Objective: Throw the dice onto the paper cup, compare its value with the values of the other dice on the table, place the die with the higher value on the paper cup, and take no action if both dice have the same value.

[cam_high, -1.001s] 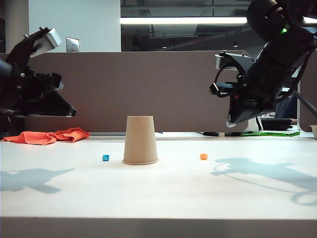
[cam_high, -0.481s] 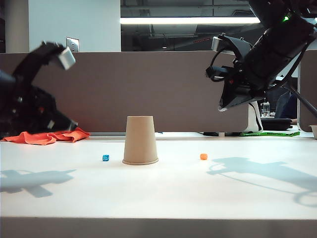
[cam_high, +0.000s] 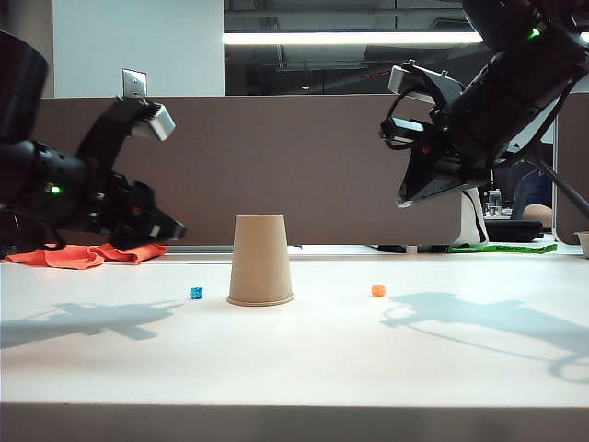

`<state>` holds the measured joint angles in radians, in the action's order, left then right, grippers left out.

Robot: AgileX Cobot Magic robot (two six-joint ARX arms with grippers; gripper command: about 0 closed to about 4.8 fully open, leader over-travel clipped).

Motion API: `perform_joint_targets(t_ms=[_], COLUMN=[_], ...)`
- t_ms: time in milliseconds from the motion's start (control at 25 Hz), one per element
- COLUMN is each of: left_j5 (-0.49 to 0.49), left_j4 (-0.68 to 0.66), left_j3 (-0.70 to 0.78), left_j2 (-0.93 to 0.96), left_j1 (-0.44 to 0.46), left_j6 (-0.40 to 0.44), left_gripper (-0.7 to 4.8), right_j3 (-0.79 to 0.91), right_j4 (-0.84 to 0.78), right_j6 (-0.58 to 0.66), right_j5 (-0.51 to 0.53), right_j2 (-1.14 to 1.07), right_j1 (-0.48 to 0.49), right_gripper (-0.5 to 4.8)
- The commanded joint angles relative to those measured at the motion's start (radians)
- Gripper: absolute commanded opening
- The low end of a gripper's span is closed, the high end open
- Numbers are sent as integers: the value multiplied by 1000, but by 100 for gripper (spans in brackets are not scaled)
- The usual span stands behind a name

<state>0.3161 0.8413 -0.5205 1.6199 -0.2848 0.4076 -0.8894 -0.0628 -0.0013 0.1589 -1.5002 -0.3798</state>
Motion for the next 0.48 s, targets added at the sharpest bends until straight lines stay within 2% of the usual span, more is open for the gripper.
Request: perform_joint_targets(t_ms=[40,160,481], left_j5=[13,10,37], left_j4=[13,5,-48], left_j3=[-31,-35,-35], left_j2=[18,21,25], left_j1=[0,0,0], left_j6=[-90,-117,-98], left_gripper=[131,136,161], right_j3=[-2,-2,-2], right_j4=[-10,-12,-22], right_j6=[0,-8,-26], right_j5=[4,4,-3], right_j2=[5,5,5], right_j1=[0,0,0], right_gripper=[-6,-6,-6])
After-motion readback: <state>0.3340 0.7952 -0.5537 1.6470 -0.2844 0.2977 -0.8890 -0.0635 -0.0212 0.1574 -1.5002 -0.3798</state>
